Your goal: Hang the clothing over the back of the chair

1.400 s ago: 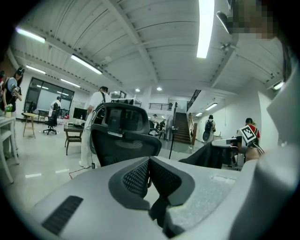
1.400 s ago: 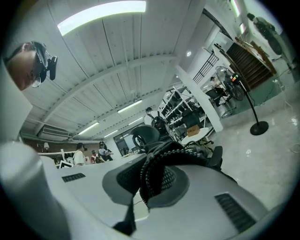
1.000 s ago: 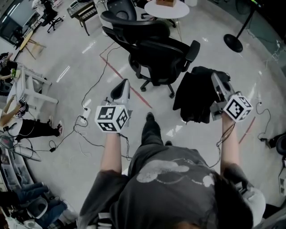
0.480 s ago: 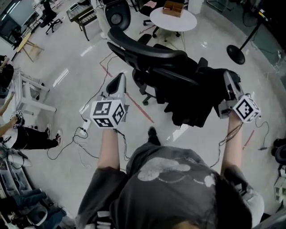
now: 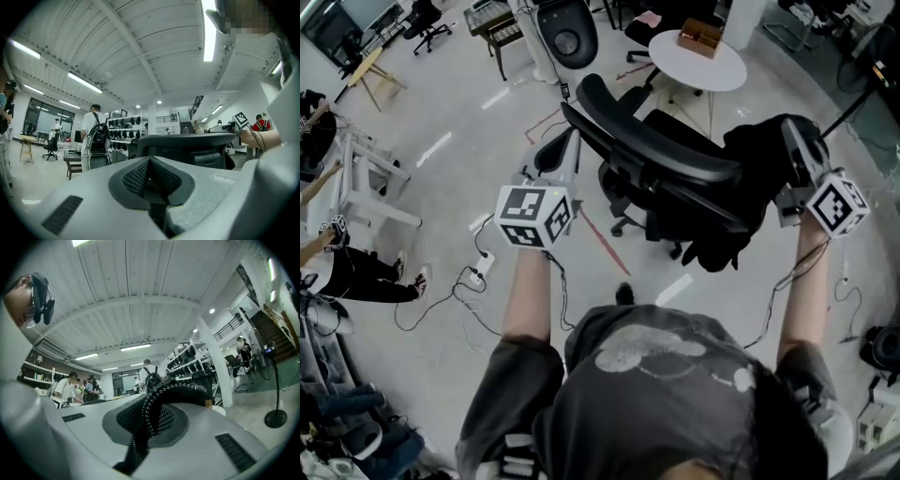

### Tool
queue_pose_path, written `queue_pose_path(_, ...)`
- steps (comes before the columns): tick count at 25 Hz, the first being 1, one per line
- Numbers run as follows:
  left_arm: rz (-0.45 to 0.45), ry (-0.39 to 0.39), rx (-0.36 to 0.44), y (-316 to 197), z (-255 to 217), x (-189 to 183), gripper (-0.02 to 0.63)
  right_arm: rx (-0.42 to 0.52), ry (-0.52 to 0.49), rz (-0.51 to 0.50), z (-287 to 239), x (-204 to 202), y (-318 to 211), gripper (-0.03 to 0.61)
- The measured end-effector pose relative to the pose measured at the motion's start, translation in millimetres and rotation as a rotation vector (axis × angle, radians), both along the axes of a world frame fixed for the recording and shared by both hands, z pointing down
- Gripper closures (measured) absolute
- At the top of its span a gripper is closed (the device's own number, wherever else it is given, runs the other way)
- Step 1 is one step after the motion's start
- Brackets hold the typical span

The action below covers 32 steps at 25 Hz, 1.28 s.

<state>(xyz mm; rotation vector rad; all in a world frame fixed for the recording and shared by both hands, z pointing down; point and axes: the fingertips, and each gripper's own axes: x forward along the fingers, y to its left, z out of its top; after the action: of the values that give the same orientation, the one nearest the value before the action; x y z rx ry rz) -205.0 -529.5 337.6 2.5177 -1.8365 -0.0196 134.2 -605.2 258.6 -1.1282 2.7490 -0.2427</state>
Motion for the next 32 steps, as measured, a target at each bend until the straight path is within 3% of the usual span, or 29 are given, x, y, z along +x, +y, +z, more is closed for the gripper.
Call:
queue_pose_path(11, -0.003, 0.019, 0.042, -35.7, -13.9, -43.6, 0.612, 0.107, 0.031, -0.143, -66.5, -108.1, -57.2, 0.58)
queue_pose_path(17, 0.002, 0.004, 0.067, -46.6, -26.9, -49.8, 0.612, 0.203, -0.046, -0.227, -124.4, -144.0, -56.6, 0.58)
queue_pose_path(23, -0.014, 0.001, 0.079, -16.1, -39.4, -45.2, 0.612, 0.224, -0.1, -0.301, -148.2, -155.4, -6.2, 0.58)
queue_pose_path(32, -0.054, 0.02, 0.074, 59.9, -41.0, -28.6, 0.612, 0.267, -0.007, -0.409, -126.8, -187.7, 113.7, 0.58)
